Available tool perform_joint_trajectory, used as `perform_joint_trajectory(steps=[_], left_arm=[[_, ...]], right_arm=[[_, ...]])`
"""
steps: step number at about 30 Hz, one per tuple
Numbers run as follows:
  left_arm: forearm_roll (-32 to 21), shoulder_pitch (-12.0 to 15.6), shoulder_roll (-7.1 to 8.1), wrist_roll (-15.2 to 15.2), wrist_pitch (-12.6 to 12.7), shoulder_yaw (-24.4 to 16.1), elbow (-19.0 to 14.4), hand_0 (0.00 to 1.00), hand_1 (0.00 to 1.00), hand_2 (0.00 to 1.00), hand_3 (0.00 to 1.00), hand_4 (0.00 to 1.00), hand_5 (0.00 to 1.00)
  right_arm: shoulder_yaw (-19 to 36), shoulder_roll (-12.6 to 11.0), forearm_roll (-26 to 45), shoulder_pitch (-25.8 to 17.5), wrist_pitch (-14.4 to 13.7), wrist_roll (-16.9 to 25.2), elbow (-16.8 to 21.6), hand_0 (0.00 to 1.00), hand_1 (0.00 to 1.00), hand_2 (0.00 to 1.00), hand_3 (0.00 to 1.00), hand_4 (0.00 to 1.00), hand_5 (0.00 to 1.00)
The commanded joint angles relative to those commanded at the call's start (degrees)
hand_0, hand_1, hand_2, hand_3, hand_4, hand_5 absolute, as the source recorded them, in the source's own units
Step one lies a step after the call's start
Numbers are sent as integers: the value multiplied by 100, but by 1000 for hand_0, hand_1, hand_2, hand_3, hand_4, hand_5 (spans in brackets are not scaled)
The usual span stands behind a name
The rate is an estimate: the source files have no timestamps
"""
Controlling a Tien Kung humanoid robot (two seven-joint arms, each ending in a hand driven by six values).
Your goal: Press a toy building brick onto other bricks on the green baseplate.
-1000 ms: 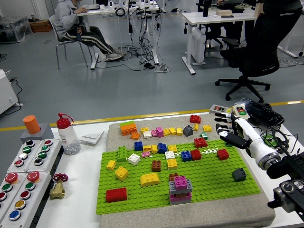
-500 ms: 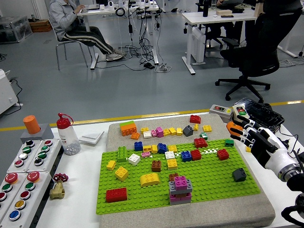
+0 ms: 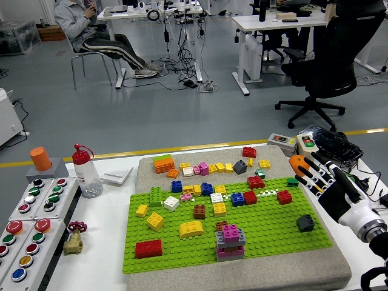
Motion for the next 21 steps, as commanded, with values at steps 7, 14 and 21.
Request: perform_joint_trajectory(steps=[7,14,21], left_arm=[[101,18,-6,28,-30,-54,-6,636,601,617,415,301,948],[220,29,-11,54,-74,-112,-7,637,601,617,418,301,946],[304,52,-15,77,-107,-144,-13,636,601,618,420,301,944]], right_arm=[[15,70,-146,-139,119,-5,35,786,772,769,723,469,403],[-23,145,-375,-264,262,32,117,803,786,777,723,469,405],[-63,175,-391,-297,267,47,148,818,790,781,719,470,405]])
